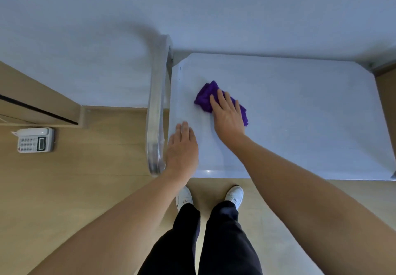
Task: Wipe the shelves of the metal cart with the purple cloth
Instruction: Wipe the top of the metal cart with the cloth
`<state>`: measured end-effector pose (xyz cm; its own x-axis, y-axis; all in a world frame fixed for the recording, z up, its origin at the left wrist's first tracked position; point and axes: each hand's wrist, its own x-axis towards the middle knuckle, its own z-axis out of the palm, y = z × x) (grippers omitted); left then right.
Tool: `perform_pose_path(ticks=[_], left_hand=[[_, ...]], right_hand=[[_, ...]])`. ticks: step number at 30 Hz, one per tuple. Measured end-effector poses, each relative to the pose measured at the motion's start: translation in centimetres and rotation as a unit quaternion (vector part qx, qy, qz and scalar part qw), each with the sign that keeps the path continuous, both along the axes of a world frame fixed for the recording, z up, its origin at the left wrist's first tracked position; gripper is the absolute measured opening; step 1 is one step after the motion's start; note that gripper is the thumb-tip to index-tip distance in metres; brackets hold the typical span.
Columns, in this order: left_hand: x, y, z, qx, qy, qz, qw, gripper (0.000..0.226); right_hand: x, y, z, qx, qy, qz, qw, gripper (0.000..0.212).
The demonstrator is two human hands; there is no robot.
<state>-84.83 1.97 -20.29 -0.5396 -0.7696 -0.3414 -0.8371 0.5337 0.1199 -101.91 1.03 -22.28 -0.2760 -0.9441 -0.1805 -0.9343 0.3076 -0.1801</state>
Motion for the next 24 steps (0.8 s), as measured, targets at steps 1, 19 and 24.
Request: perform_pose_path(ticks=[1,19,24], left_hand=[[-0.1,-0.1,-0.2,-0.005,0.001,-0.004,1.0,0.062],[1.0,1.7,-4.3,-0.076,0.143,0.046,0.986,0.051],[1.1,1.8,-4.5,-0.087,0.148,0.046,0.984,0.051]], right_hand=[[-0.4,-1.1,-0.1,-0.002,-0.009,0.001,1.0,0.059],[2.2,-2.3,-0.7,0.036,-0.01,-0.018,0.999,0.052],[0.5,-8.4,-0.8,0.029,-0.027,-0.025,0.999,0.052]])
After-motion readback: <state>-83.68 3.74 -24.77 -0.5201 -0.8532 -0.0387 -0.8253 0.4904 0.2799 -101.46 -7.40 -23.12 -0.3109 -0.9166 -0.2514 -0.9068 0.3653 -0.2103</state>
